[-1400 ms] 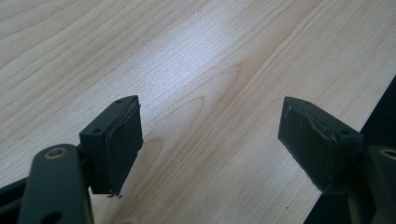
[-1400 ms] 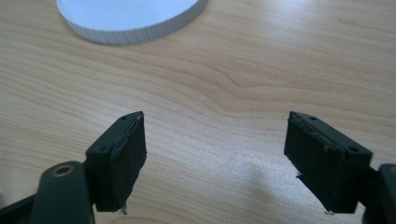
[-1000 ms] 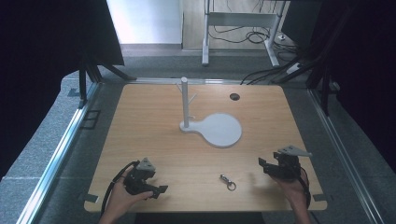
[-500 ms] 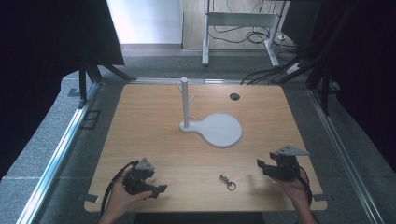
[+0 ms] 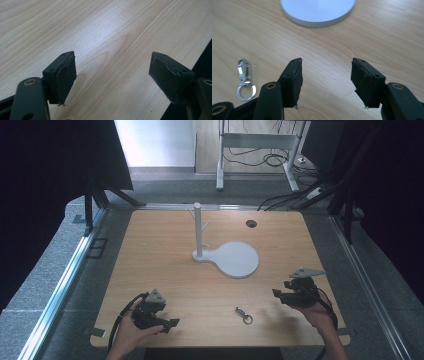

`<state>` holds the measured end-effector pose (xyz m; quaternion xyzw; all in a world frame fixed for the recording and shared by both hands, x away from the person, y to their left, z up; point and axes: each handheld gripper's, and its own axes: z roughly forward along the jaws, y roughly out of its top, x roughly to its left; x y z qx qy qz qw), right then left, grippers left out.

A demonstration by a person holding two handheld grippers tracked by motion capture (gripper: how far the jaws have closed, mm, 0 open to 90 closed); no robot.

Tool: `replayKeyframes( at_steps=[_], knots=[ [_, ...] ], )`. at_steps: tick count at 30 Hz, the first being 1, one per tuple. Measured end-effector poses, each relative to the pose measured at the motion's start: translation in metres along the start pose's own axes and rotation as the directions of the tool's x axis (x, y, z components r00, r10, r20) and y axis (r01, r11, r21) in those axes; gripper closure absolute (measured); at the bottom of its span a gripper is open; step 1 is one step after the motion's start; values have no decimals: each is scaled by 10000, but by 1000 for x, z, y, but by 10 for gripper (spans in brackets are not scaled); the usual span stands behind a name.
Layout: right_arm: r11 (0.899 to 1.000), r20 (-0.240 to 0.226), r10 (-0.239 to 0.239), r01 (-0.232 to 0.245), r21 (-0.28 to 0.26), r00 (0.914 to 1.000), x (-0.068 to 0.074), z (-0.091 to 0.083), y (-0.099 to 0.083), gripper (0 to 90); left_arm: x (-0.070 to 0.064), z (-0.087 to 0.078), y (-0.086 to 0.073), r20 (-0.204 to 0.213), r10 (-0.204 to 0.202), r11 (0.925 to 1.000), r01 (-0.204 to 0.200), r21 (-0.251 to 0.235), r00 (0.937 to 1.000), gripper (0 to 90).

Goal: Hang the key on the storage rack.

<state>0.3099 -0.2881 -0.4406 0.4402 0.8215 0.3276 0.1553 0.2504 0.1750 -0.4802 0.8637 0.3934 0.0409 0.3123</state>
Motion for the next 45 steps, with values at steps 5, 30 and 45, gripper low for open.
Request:
replayKeyframes(
  at_steps=[5,30,45],
  knots=[
    [9987,-431,-312,329,399,9986,5,-3,13,447,0,0,0,-67,-32,10000,31,-88,10000,224],
    [9406,-1889,-1828,2276,2521,9648,57,18,48,515,3,-5,-1,48,-33,9997,34,-228,10000,224],
    [8900,-2523,-1954,2794,3604,9477,81,45,39,589,2,-6,-1,70,-23,9998,24,-201,10000,224]
  ],
)
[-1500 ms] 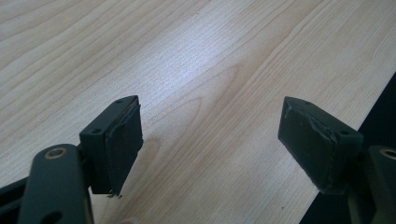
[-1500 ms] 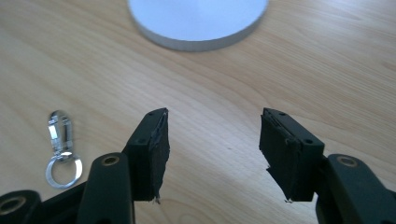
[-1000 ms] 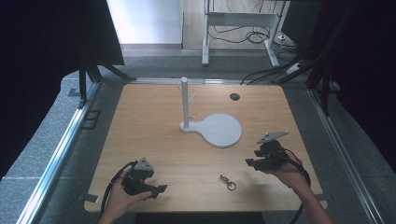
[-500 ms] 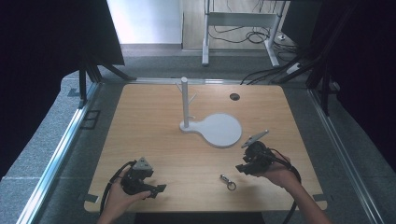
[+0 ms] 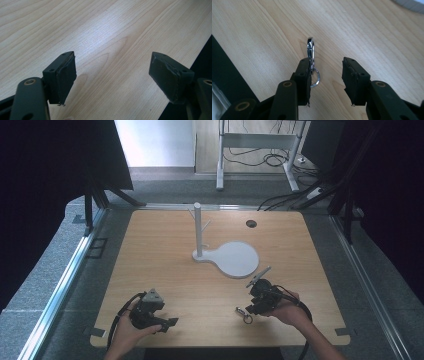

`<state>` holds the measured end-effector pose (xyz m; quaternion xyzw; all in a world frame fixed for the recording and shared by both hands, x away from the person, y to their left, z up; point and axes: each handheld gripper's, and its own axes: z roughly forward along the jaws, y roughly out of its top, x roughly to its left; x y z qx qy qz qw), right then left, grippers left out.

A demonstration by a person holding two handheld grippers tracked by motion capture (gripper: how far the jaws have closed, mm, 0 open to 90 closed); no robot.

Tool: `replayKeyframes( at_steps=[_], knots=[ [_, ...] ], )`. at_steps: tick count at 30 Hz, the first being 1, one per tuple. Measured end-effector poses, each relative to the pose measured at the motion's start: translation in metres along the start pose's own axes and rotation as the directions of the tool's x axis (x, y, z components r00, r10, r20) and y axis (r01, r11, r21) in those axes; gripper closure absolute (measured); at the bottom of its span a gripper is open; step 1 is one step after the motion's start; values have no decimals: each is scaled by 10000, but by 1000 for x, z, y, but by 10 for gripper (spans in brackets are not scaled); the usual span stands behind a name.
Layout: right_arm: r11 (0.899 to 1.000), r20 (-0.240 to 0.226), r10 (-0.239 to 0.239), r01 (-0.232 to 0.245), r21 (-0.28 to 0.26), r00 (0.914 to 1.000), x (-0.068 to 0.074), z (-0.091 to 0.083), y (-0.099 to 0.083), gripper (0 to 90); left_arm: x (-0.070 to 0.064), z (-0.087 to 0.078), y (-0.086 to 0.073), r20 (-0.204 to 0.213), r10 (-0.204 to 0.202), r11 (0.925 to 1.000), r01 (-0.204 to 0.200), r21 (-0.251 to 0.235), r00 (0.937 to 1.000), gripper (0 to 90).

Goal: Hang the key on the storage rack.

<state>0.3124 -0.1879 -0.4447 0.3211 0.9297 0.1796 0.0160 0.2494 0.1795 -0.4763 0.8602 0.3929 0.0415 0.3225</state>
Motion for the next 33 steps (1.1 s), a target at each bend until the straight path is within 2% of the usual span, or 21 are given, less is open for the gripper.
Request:
replayKeyframes(
  at_steps=[8,17,21,33],
  knots=[
    [9992,-78,-169,172,369,9998,6,14,6,598,-1,2,0,41,29,10000,-29,9,10000,224],
    [9968,55,-400,395,695,9992,15,27,12,622,-1,1,0,52,38,10000,-38,2,10000,224],
    [9950,125,-530,518,850,9985,17,31,13,622,-2,2,0,46,54,10000,-54,39,10000,224],
    [9918,283,-515,478,1182,9983,17,37,16,631,-2,4,0,69,62,9999,-63,144,10000,224]
  ],
)
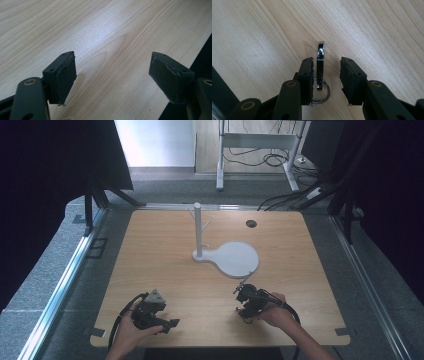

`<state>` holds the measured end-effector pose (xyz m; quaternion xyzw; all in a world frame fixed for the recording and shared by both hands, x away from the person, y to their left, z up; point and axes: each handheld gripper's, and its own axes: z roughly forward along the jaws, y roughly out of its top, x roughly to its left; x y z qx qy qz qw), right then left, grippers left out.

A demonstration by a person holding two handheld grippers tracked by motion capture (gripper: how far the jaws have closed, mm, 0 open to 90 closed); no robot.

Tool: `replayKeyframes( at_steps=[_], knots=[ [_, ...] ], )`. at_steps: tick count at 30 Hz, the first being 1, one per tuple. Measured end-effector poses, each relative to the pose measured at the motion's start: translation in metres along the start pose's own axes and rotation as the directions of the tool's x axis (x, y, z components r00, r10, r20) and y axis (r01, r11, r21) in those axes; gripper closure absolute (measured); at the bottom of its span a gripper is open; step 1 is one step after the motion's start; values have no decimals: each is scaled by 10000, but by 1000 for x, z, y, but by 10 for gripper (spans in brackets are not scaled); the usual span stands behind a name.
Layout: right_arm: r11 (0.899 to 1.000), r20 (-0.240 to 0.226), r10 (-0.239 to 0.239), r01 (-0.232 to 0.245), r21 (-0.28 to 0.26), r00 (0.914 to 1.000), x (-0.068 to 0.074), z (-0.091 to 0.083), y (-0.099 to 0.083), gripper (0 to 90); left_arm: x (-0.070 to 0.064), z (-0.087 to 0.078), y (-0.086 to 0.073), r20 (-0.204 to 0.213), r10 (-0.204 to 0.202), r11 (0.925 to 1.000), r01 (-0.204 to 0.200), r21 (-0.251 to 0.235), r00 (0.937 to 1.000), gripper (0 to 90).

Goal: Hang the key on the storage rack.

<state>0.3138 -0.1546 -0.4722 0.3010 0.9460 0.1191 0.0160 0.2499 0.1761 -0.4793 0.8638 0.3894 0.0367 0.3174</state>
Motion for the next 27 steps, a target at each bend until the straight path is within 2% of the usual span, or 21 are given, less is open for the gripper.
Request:
replayKeyframes(
  at_steps=[11,18,23,27],
  knots=[
    [9992,225,-224,217,333,9995,3,5,1,713,2,0,-1,-28,-68,10000,68,-3,10000,224],
    [9982,346,-365,347,494,9987,4,5,1,837,2,-1,-1,-39,-76,10000,76,-18,10000,224],
    [9971,319,-507,488,577,9982,4,4,1,839,3,-1,-1,-44,-91,10000,91,-32,9999,224],
    [9978,321,-521,508,417,9981,3,0,2,840,4,-1,-1,-47,-110,9999,110,-67,9999,224]
  ],
)
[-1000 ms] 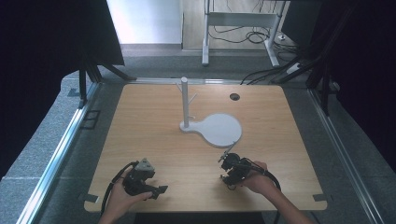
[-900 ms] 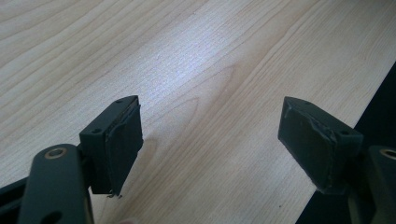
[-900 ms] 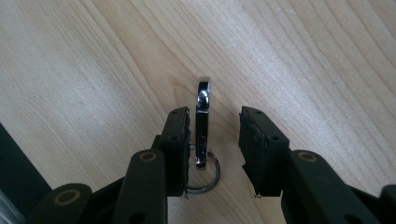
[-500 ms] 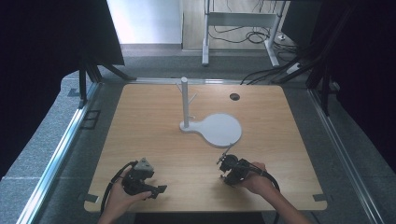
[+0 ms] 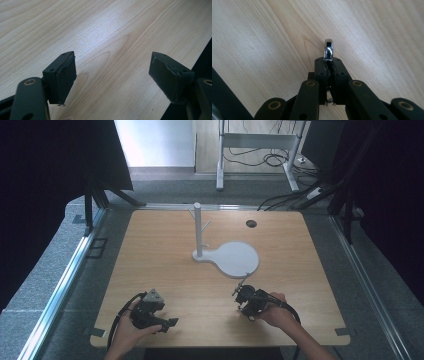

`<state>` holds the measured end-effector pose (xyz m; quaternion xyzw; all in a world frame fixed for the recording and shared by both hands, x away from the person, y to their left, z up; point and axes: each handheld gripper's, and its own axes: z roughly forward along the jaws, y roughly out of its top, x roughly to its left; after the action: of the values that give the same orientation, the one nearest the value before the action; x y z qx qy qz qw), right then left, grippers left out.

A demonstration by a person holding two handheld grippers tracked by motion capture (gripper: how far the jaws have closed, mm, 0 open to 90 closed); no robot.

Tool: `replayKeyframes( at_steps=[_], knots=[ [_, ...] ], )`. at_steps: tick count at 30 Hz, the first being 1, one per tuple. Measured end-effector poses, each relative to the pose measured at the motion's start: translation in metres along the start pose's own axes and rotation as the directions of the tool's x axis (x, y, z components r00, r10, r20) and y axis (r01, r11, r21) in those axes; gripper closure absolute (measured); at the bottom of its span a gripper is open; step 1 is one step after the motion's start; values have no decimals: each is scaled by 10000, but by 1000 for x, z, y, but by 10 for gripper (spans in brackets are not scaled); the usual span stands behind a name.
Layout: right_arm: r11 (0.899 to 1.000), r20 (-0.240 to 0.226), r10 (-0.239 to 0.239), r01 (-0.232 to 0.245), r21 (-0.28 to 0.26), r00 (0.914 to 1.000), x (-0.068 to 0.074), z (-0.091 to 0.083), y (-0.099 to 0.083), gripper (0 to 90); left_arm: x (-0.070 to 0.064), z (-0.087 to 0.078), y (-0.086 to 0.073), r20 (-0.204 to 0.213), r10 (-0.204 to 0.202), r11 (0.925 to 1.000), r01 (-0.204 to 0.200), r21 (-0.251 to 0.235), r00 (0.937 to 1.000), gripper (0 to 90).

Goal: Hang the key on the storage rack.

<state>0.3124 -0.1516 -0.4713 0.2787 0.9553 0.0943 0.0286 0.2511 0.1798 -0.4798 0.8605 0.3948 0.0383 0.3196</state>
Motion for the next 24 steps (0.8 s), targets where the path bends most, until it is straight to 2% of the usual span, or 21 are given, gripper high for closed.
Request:
replayKeyframes(
  at_steps=[7,15,19,24],
  knots=[
    [9989,210,17,-7,-462,9998,-4,-18,3,840,0,0,0,-2,18,10000,-18,0,10000,224],
    [9968,507,-87,126,-787,9987,-10,-31,18,840,1,-1,0,-23,10,10000,-10,-15,10000,224],
    [9954,580,58,-1,-963,9983,-14,-36,25,840,1,-1,0,-26,-12,10000,12,-11,10000,224],
    [9930,447,92,-38,-1181,9990,-16,-38,36,840,0,0,0,-15,-2,10000,2,44,10000,224]
  ],
)
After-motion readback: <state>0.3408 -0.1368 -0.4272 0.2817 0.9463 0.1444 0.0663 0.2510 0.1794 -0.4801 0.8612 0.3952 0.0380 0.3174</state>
